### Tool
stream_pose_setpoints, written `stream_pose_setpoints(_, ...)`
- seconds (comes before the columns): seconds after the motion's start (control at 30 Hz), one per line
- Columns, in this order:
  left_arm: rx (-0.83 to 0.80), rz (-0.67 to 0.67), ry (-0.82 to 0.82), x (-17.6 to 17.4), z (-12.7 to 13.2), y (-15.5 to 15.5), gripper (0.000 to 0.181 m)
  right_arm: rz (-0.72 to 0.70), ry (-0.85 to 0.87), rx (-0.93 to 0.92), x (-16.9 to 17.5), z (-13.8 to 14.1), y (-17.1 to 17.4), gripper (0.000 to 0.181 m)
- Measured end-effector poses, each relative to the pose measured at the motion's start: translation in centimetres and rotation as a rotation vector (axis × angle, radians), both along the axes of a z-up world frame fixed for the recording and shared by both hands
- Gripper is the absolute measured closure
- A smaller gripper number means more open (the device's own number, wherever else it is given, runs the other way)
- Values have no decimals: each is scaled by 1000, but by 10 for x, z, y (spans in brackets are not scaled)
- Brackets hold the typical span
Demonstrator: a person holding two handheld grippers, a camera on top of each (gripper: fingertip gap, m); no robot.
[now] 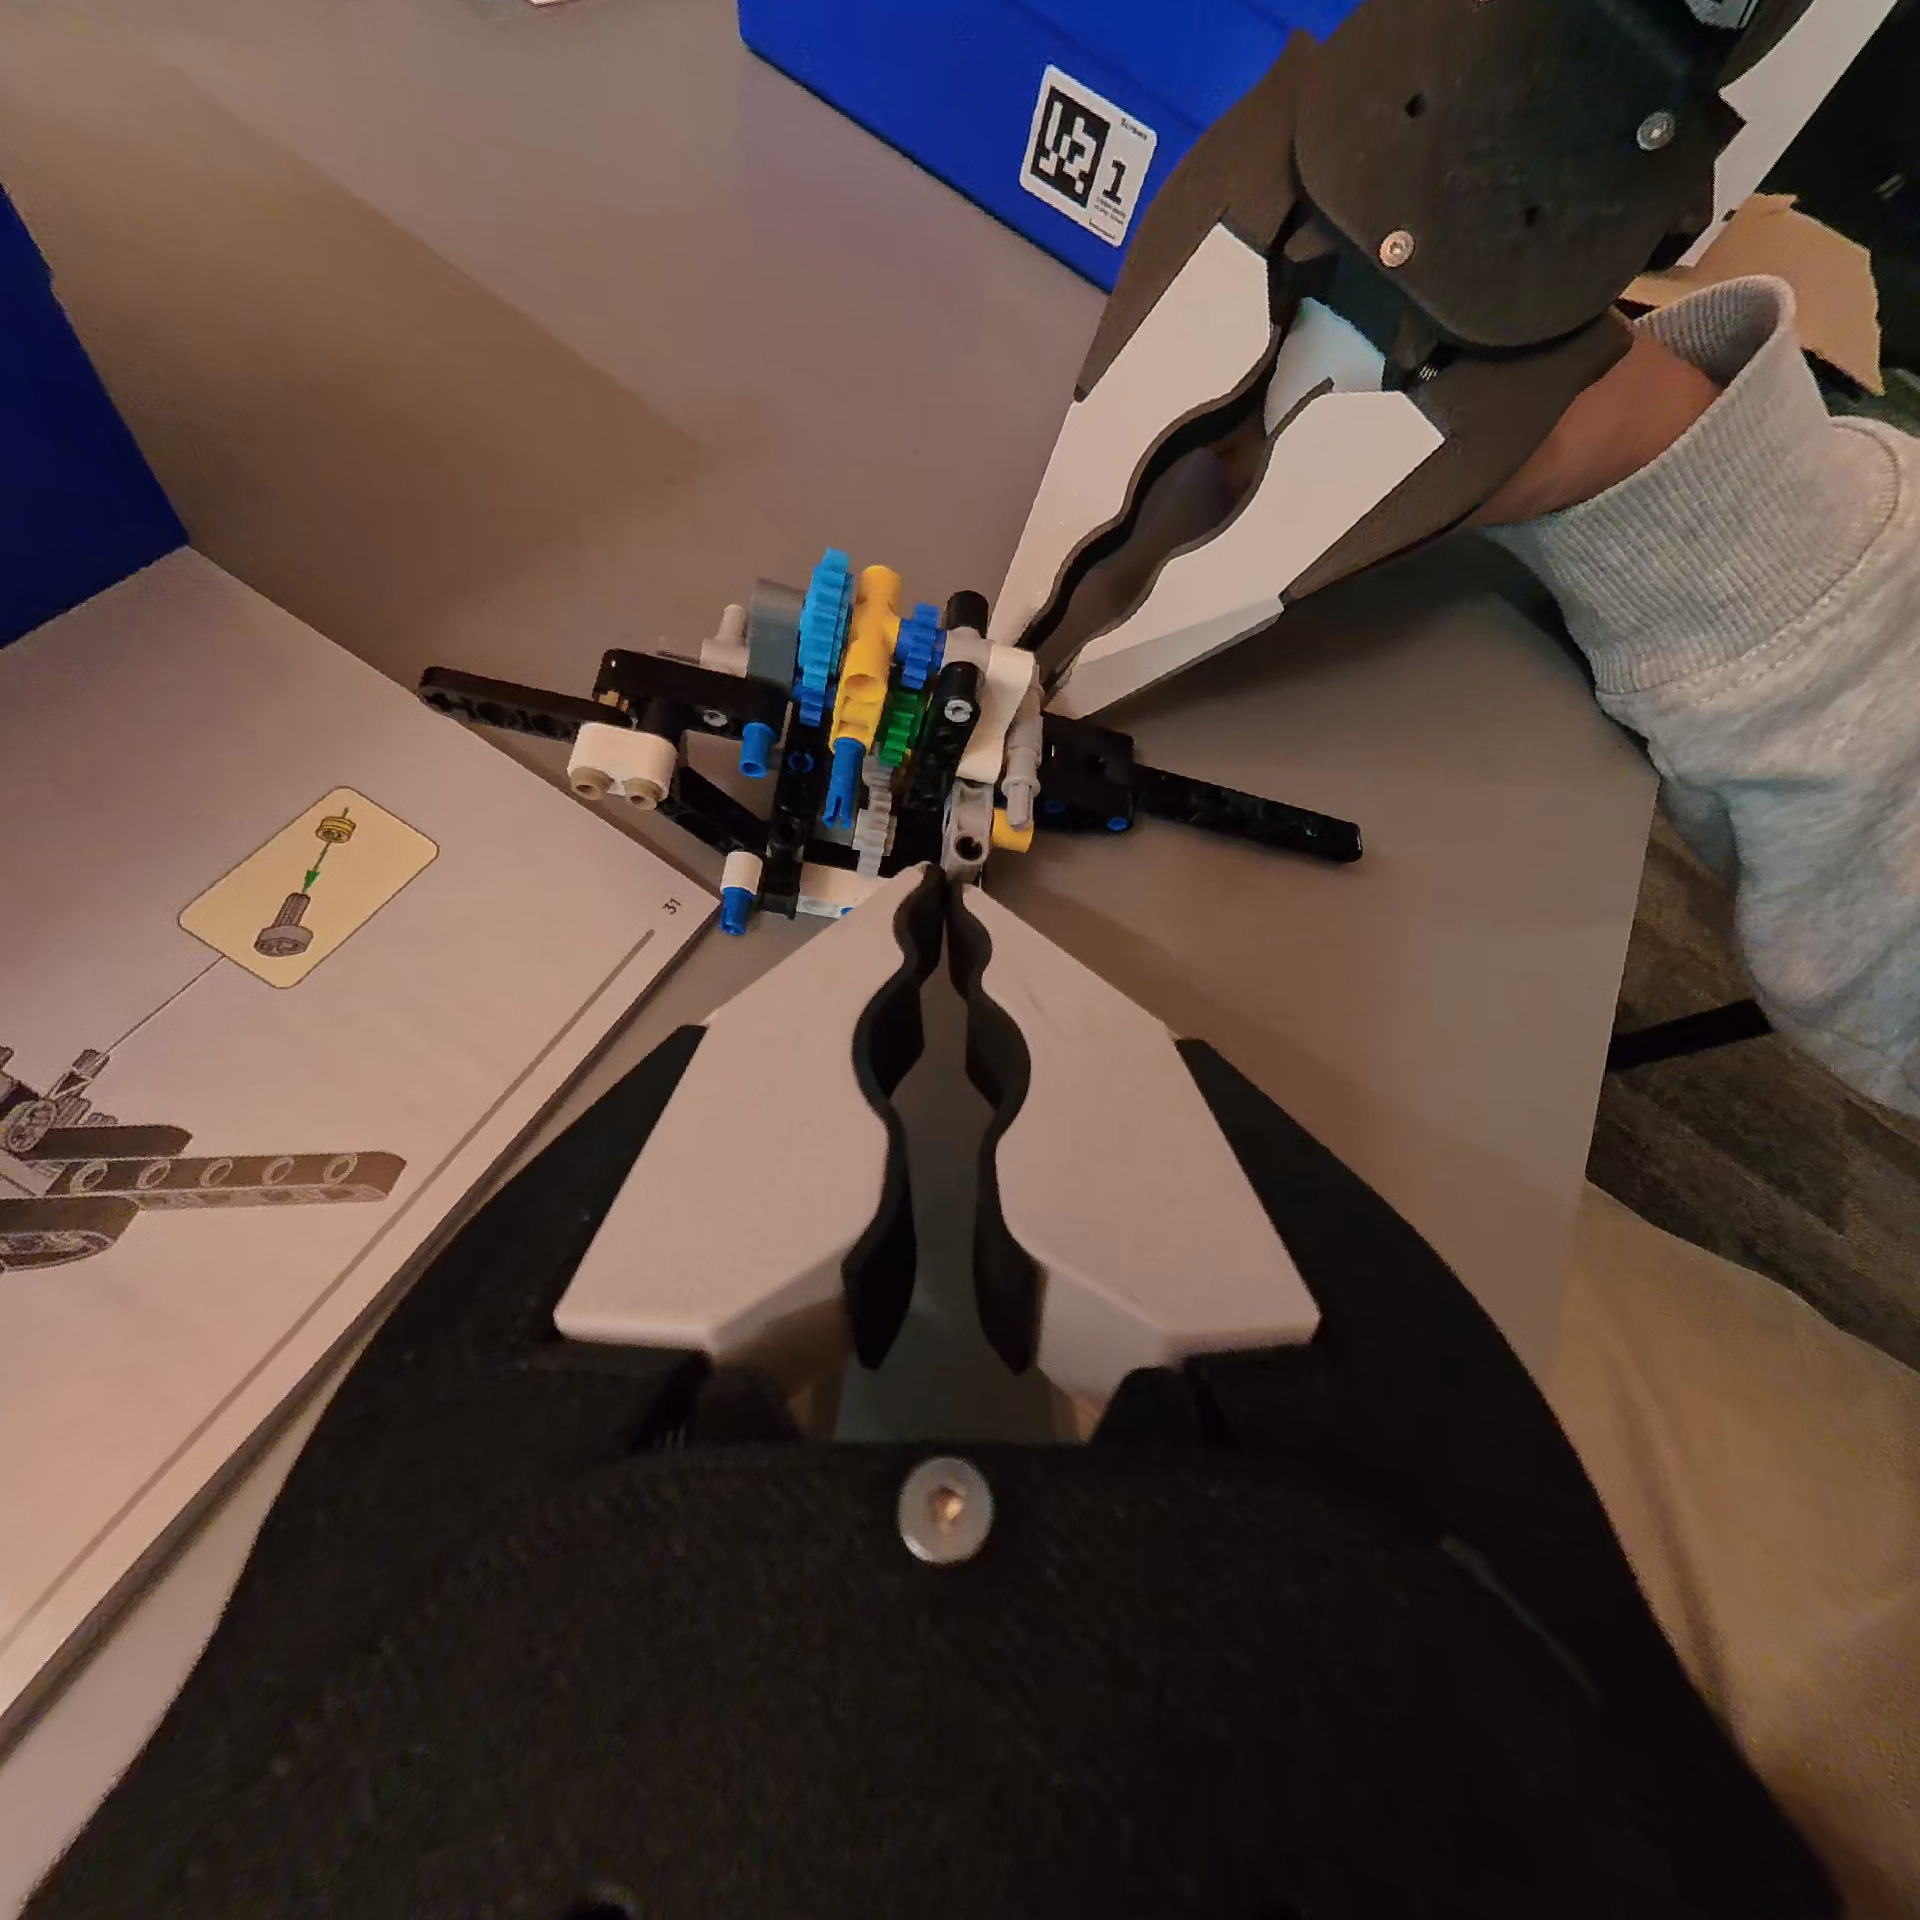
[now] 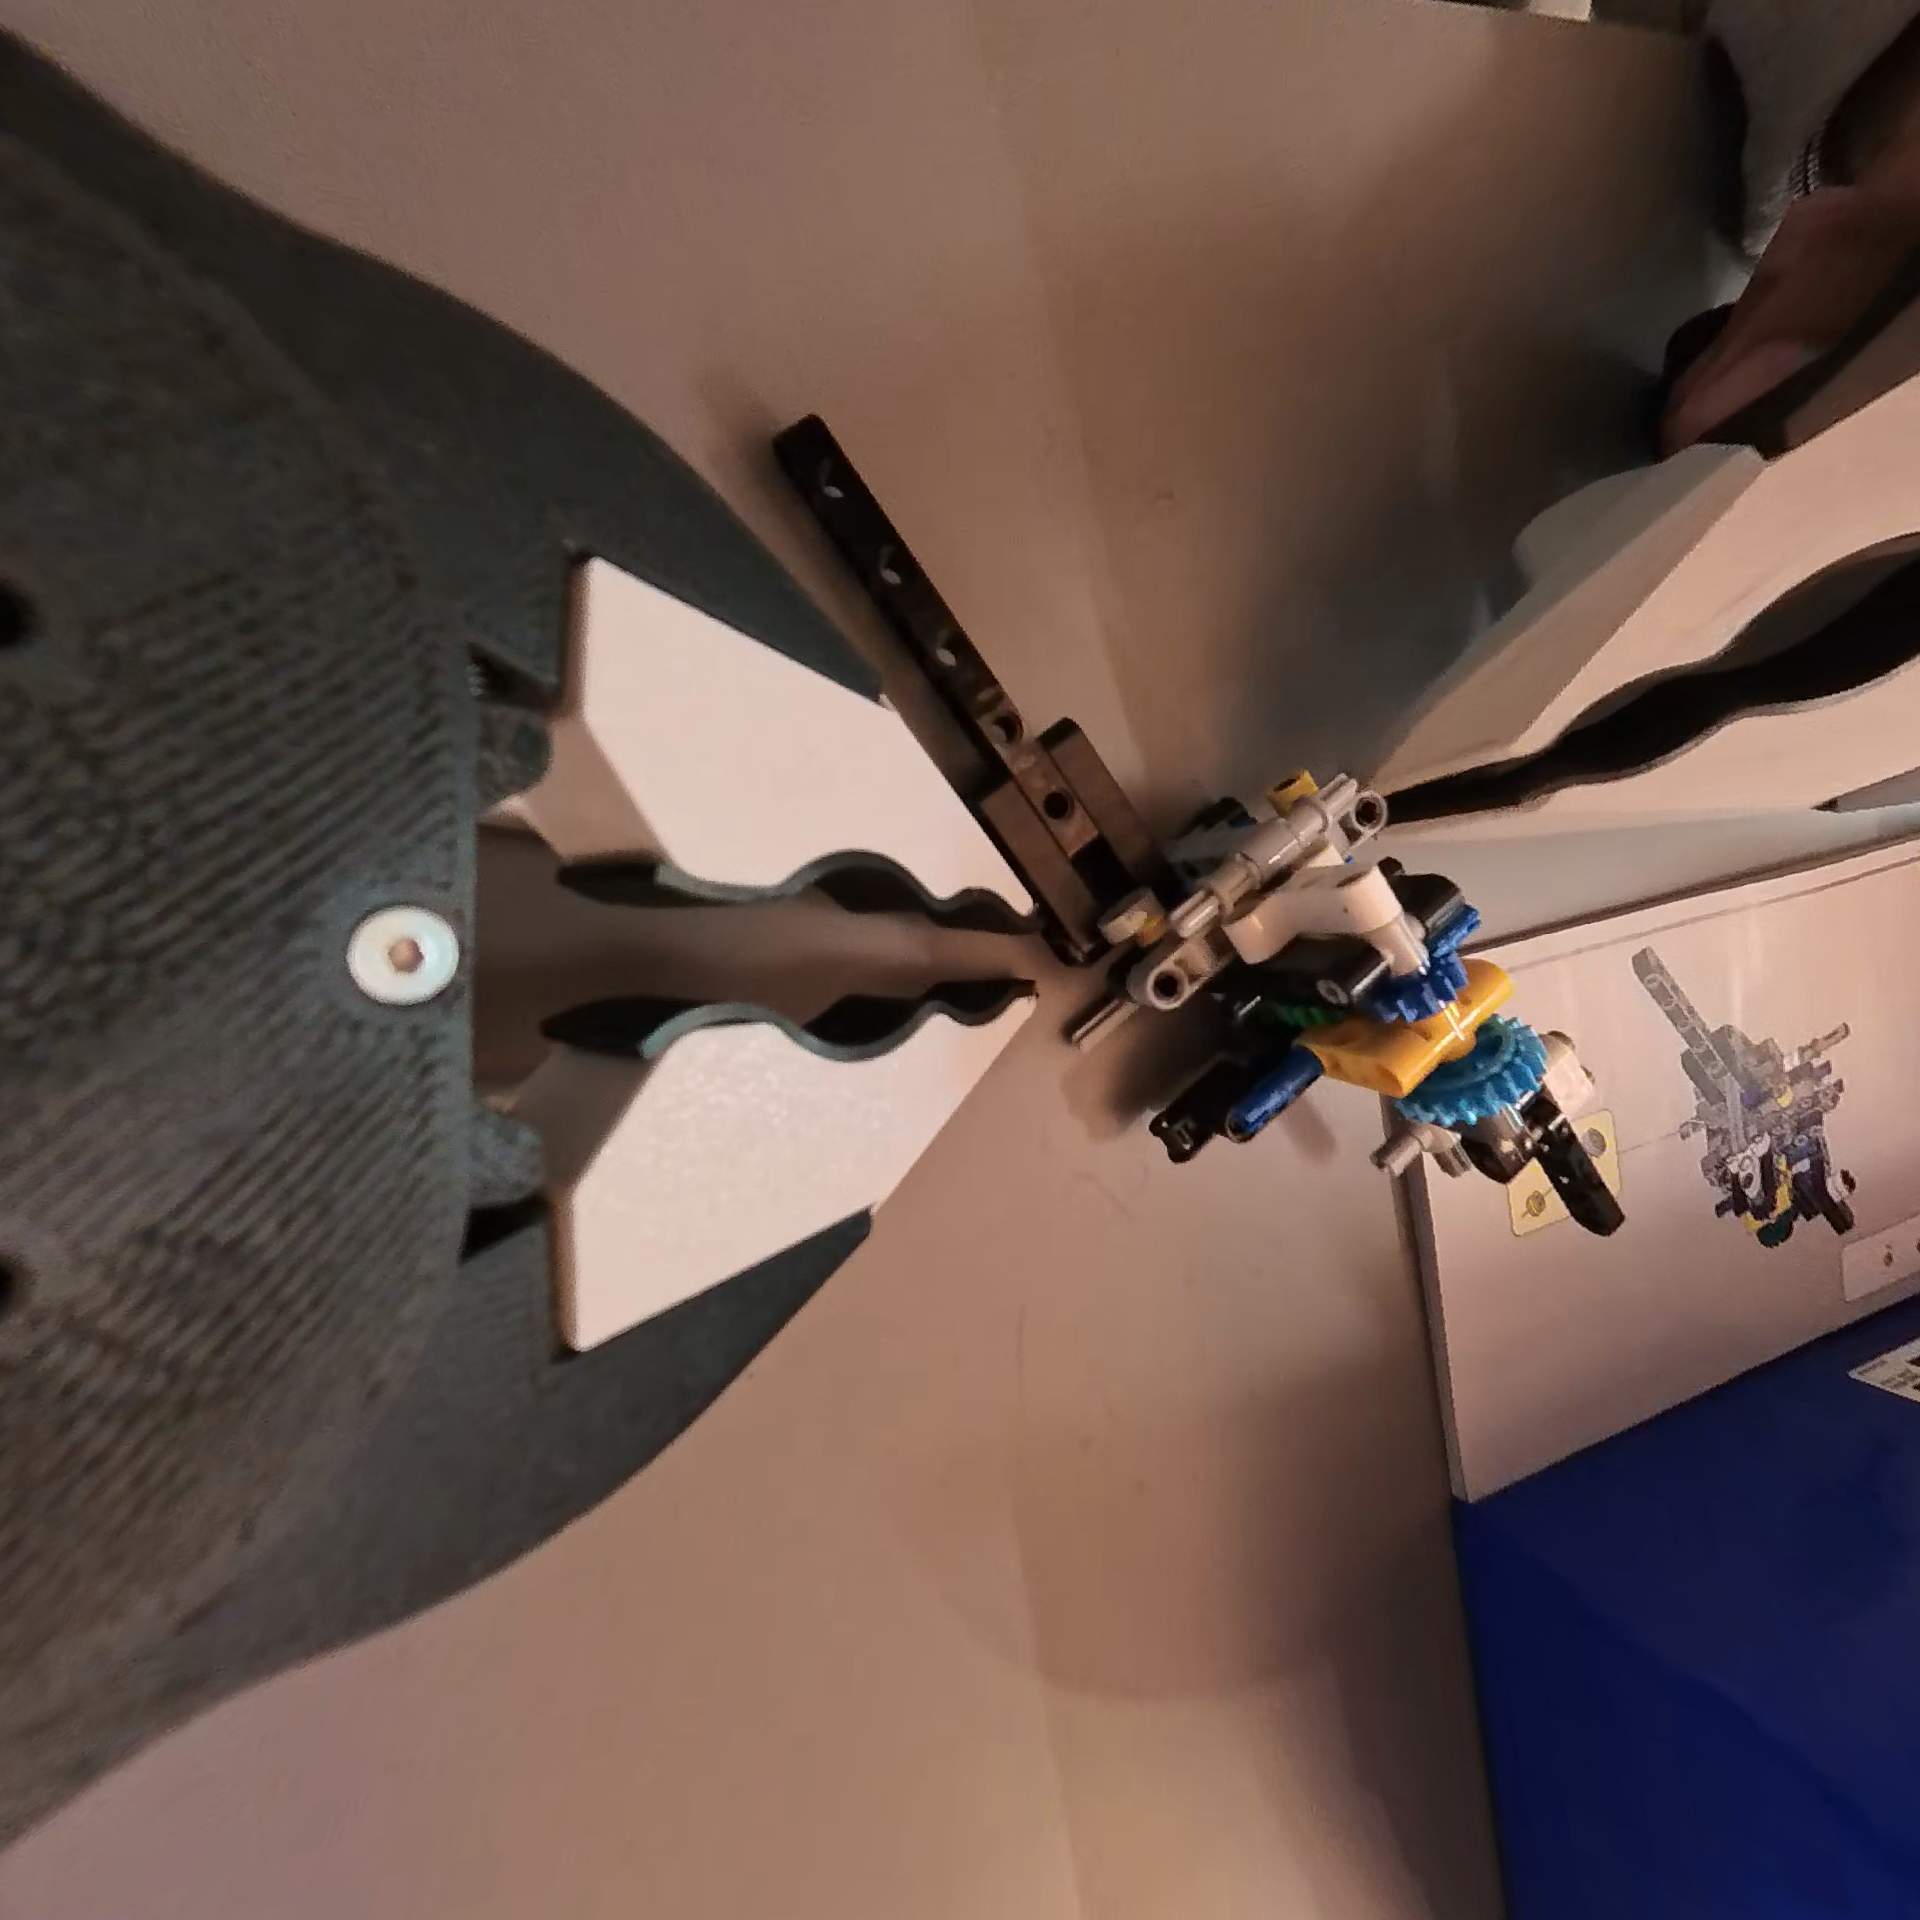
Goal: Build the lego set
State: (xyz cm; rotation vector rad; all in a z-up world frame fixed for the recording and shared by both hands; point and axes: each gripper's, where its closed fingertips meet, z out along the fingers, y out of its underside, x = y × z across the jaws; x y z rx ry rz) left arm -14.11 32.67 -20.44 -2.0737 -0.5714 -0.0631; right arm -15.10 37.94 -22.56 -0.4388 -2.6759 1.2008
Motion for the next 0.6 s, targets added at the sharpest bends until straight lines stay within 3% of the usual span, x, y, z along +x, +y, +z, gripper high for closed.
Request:
stream_pose_setpoints(0.3, 12, 33, 10, -4, 2, -6, 181, -32, 38, 5, -7, 2, 3, 171)
stream_pose_setpoints(0.6, 118, 264, 93, -28, 25, -34, 174, -438, 401, -96, -63, 56, 41, 169)
